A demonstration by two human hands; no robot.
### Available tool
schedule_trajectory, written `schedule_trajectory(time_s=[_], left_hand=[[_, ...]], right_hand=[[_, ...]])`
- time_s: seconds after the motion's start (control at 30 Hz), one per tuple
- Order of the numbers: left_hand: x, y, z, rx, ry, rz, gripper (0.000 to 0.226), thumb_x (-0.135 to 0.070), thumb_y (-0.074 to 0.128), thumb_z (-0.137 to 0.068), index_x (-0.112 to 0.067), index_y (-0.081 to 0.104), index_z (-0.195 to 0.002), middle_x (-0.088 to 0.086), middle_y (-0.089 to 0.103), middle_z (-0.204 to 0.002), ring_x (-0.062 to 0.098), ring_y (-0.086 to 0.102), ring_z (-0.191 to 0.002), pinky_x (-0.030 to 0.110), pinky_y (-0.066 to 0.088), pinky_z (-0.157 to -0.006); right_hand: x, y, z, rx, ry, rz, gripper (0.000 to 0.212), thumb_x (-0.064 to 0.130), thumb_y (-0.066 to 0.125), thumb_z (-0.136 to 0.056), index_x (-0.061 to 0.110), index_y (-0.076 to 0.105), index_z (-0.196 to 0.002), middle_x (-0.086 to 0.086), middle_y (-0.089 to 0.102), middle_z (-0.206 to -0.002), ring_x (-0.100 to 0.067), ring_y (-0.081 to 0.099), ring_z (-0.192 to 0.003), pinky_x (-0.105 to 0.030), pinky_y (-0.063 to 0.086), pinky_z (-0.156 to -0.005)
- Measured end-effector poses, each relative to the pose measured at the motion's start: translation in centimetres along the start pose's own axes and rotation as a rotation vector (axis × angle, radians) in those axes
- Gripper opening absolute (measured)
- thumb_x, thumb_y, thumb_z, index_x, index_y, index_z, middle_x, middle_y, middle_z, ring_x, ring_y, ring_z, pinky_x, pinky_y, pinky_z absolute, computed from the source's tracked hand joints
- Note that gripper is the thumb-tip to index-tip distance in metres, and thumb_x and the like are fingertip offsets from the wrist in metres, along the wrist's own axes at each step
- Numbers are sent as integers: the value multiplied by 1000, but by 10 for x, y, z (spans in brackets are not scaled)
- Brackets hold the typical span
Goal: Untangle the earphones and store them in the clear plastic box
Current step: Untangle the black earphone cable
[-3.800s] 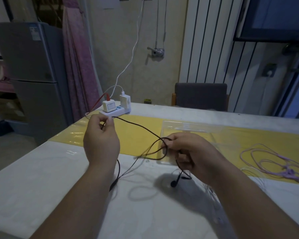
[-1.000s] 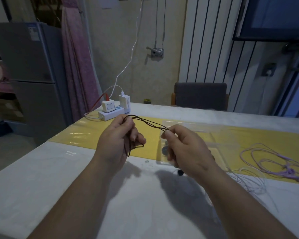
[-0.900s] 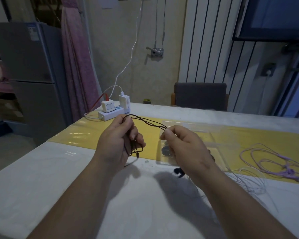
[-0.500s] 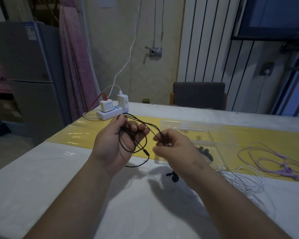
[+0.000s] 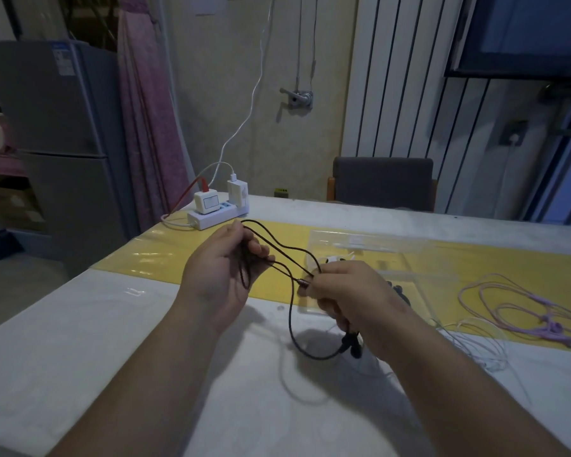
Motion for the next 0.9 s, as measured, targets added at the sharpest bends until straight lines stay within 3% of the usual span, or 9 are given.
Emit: schedule_trajectory(time_s=[0.17, 0.27, 0.37, 0.43, 0.53, 0.63, 0.77, 0.83, 0.9], left_hand=[[-15, -16, 2, -157, 132, -272, 24, -18, 56, -96, -9, 64, -75, 4, 50, -59, 16, 52, -58, 30, 49, -63], [-11, -20, 1, -161, 78, -314, 26, -19, 55, -96, -10, 60, -73, 3, 56, -60, 15, 55, -63, 30, 46, -67], [-1, -19, -1, -134, -2, -268, 41, -24, 48, -100, -14, 58, -62, 0, 61, -58, 16, 59, -67, 33, 46, -70], [3, -19, -1, -136, -39, -217, 49, -27, 45, -101, -17, 57, -55, 0, 62, -58, 18, 59, -70, 34, 44, -71], [7, -23, -1, -159, -92, -153, 42, -29, 45, -100, -16, 49, -60, -1, 59, -56, 19, 59, -70, 34, 42, -71], [12, -24, -1, -147, -149, -94, 43, -27, 50, -96, -18, 47, -54, 0, 55, -56, 20, 59, -67, 35, 40, -70], [11, -19, 1, -78, -165, -10, 28, -19, 56, -75, -15, 49, -48, 6, 57, -62, 25, 62, -66, 37, 41, -71], [12, -14, 1, -21, -181, 12, 23, -29, 55, -71, -14, 50, -55, 6, 59, -67, 25, 63, -71, 38, 39, -75], [15, -12, 0, 23, -205, 15, 34, -40, 50, -80, -14, 52, -59, 6, 61, -68, 26, 62, -76, 39, 36, -78]], right_hand=[[-1, -15, -1, -135, -32, 91, 13, 11, 68, -80, 11, 70, -67, 7, 55, -46, -11, 45, -46, -23, 34, -49], [-5, -25, -3, -215, 8, -97, 15, 8, 65, -83, 12, 71, -70, -4, 69, -60, -15, 60, -55, -27, 45, -49], [-10, -16, -1, -135, 86, -217, 14, 17, 61, -92, 11, 66, -81, -5, 69, -60, -9, 44, -39, -20, 26, -38], [-10, -13, 1, -92, 93, -151, 21, 23, 60, -94, 13, 66, -77, -3, 63, -54, -11, 34, -38, -22, 24, -39], [-16, -19, 0, -121, 146, -127, 33, 21, 67, -85, 15, 63, -53, 0, 46, -47, -14, 24, -42, -25, 19, -45], [-15, -27, -1, -158, 169, -139, 18, 13, 64, -72, 12, 51, -59, 5, 42, -41, -15, 24, -44, -31, 15, -50], [-8, -35, 0, -193, 81, -106, 17, 11, 63, -83, 11, 63, -66, 1, 63, -52, -8, 42, -38, -28, 28, -49], [-8, -42, -2, -252, 57, 64, 13, 15, 62, -84, 14, 66, -72, 2, 67, -53, -8, 55, -47, -30, 43, -57], [-5, -46, -4, -300, 28, 304, 10, 28, 62, -80, 22, 66, -73, 4, 69, -58, -14, 63, -64, -38, 51, -73]])
Point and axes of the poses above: each hand's wrist, its own z-axis away from the middle knuckle, its own y-axis out of the palm, x = y × z, the point moved 10 cm from there along -z, towards the middle knuckle
